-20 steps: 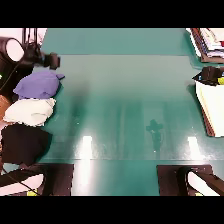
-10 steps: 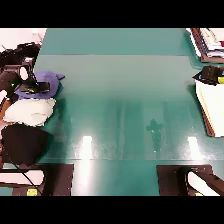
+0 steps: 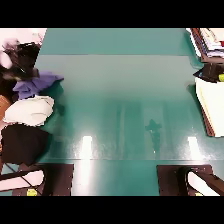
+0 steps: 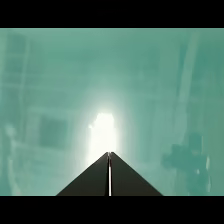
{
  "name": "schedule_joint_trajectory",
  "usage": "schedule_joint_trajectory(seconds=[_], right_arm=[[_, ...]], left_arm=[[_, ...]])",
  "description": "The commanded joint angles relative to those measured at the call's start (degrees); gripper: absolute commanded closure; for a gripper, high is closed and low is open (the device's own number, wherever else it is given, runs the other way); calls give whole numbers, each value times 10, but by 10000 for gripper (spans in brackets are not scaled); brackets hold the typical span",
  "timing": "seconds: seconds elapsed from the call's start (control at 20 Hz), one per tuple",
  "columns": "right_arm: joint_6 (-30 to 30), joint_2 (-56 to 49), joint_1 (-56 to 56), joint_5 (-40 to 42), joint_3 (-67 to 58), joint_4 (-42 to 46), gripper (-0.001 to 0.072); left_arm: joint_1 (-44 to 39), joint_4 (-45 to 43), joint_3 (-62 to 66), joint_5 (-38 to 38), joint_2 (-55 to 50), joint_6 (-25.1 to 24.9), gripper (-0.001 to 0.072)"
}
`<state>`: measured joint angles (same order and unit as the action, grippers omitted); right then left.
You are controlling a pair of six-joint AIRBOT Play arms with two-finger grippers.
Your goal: Fold the shirts.
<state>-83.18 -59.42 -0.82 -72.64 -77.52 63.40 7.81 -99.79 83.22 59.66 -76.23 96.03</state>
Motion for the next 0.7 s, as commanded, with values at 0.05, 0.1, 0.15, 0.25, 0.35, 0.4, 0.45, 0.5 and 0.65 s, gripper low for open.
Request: schedule_joint_trajectory(seconds=[0.05,0.1,0.15,0.25,0.35,0.4,0.45,0.5,0.65], right_arm=[[1,0,1,34,-78,-24,693],[1,0,1,38,-101,-24,693],[1,0,1,42,-121,-24,693],[1,0,1,43,-155,-24,693],[1,0,1,42,-176,-24,693],[1,0,1,40,-183,-24,693],[1,0,1,36,-187,-24,693],[1,2,1,33,-187,-24,693],[1,2,1,9,-187,-24,693]], left_arm=[[-21,32,146,23,153,-46,685],[-39,33,179,31,184,-51,685],[-60,33,209,42,212,-52,686],[-115,33,255,63,249,-51,686],[-169,40,267,86,257,-46,687],[-193,52,262,103,252,-39,687],[-217,66,253,125,242,-22,687],[-242,83,241,139,228,-12,687],[-338,143,177,148,166,0,686]])
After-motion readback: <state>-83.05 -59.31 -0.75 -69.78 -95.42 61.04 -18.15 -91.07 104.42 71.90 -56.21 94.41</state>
